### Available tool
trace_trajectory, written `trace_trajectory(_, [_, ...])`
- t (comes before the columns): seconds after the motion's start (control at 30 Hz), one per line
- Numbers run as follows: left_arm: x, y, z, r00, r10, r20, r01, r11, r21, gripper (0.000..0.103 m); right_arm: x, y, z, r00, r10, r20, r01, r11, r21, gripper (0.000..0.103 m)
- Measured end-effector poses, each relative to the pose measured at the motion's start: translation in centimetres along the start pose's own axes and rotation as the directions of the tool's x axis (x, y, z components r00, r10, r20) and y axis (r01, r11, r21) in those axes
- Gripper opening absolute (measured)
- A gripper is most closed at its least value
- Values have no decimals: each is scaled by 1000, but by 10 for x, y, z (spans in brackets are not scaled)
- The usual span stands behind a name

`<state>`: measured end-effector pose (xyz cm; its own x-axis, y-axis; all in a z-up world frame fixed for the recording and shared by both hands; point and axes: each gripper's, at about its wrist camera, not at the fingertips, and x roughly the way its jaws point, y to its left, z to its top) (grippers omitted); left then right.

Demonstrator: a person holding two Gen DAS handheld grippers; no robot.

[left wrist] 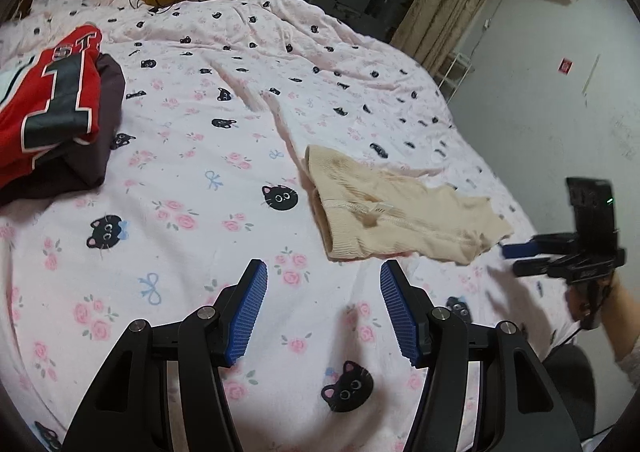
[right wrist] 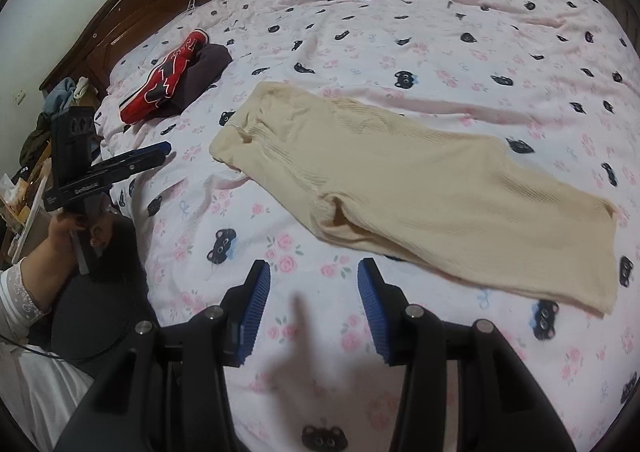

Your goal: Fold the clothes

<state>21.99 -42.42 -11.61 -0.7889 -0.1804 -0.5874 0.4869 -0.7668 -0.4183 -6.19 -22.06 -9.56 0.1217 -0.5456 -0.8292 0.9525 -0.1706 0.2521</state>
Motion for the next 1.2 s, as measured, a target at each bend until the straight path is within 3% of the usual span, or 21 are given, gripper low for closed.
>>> trace_trajectory(0.5, [15,-7,-6,1000,-5,-23,6,1000,26,54,35,-4,27,1000,-6,14,5,999,40,44])
trace_trajectory(0.53, [16,-8,-7,1000,-6,-27,6,999,33,54,36,-5,29,1000,0,13,-1,999,50,41])
trace_trajectory(0.6, [18,-10,-8,999,-6,-35,7,999,42,54,44,-8,33,1000,18,-14,-17,997,72,10])
trace_trajectory(0.63, [19,-11,-8,999,-5,-38,7,999,45,54,48,-9,34,999,26,-31,-24,996,80,4])
trace_trajectory(0.97, [22,-12,-9,999,-18,-48,20,999,45,54,30,-4,16,998,59,21,-60,996,72,4])
trace_trajectory(1.2, [24,-16,-5,997,-43,-60,47,997,65,54,35,-6,-10,996,86,-12,-85,994,65,4])
